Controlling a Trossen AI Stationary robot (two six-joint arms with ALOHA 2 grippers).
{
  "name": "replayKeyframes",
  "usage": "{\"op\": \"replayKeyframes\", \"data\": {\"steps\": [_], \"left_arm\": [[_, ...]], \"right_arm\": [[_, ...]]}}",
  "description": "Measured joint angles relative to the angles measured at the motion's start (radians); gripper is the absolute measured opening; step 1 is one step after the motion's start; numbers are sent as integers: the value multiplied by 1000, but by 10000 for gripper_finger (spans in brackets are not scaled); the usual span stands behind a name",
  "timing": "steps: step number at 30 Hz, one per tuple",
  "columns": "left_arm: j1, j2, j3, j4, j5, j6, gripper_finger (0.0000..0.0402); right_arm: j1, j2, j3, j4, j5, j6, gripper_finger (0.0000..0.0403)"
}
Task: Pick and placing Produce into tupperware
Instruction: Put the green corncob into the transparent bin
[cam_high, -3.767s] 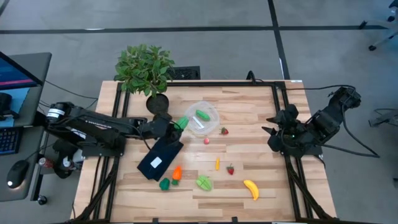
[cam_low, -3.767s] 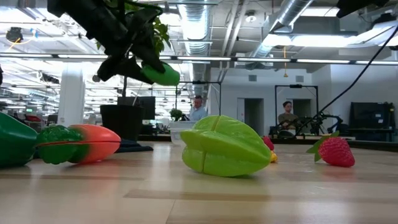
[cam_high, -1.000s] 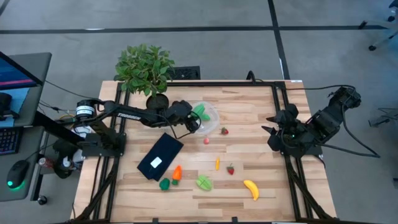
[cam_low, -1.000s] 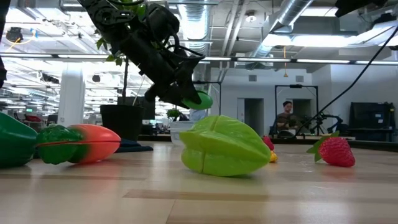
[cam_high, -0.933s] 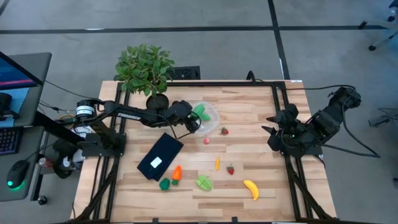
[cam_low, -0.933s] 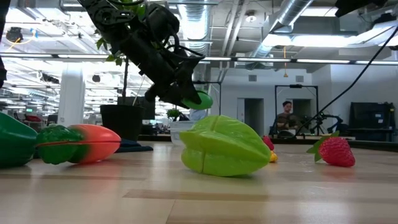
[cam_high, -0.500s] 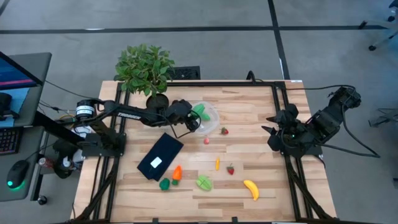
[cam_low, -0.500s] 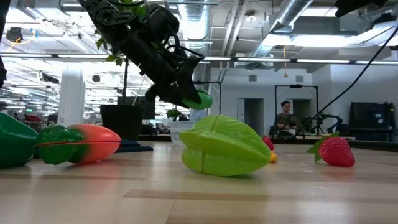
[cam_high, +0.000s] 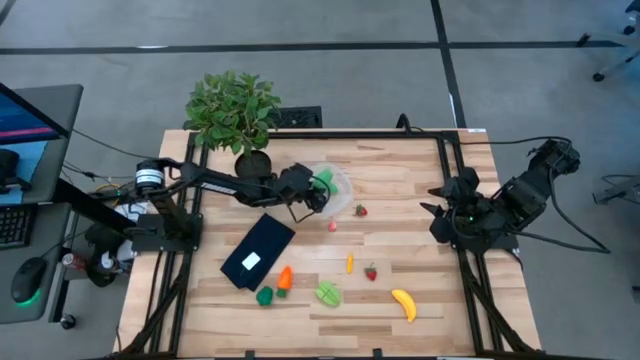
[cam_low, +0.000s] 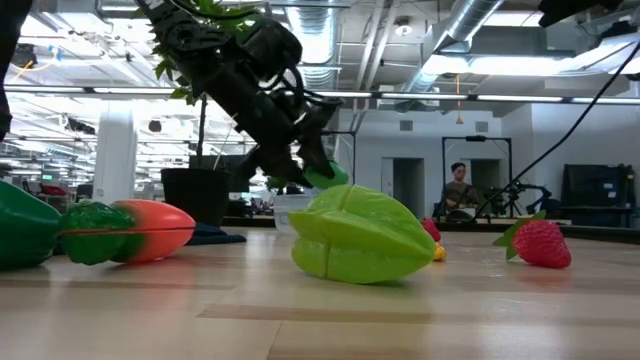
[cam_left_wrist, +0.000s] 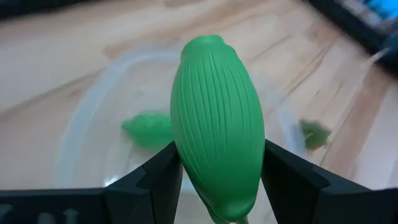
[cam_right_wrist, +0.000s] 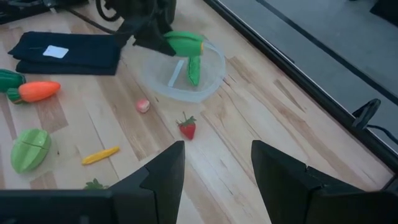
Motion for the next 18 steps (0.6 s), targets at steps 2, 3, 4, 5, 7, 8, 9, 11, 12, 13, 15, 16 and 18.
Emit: {"op": "replayKeyframes", "data": {"steps": [2, 3, 4, 5, 7, 8, 9, 11, 12, 13, 15, 16, 18], "left_arm": [[-7, 25, 31, -25, 3, -21, 185], [-11, 36, 43, -32, 0, -27, 185], [-14, 41, 53, -49, 1, -29, 185], [-17, 42, 61, -75, 0, -30, 185], [-22, 56, 89, -86, -13, -30, 185], [-23, 57, 95, -106, -14, -30, 185], [-23, 56, 98, -129, -15, -30, 185], [-23, 57, 100, -132, -15, -30, 185], [-23, 57, 100, -132, -18, -30, 185], [-22, 57, 101, -133, -19, -30, 186], [-22, 57, 101, -144, -16, -30, 188], [-22, 57, 101, -145, -4, -30, 190], [-22, 57, 102, -157, 6, -30, 192]], "right_arm": [[0, 3, 0, -2, 0, 0, 177], [1, 7, 0, -2, 0, 0, 177], [0, 10, 0, -4, 0, 0, 177], [0, 12, 0, -5, -1, 0, 177], [2, 16, 0, -6, -1, 0, 177], [2, 18, 0, -6, -1, 0, 177], [2, 22, 0, -6, -2, 0, 177], [2, 26, 0, -7, -3, 0, 177], [4, 27, 0, -7, -3, 0, 177], [6, 28, 0, -8, -3, 0, 177], [8, 31, 0, -8, -3, 0, 177], [10, 32, 0, -8, -3, 0, 177], [14, 31, 0, -7, -3, 0, 177]]}}
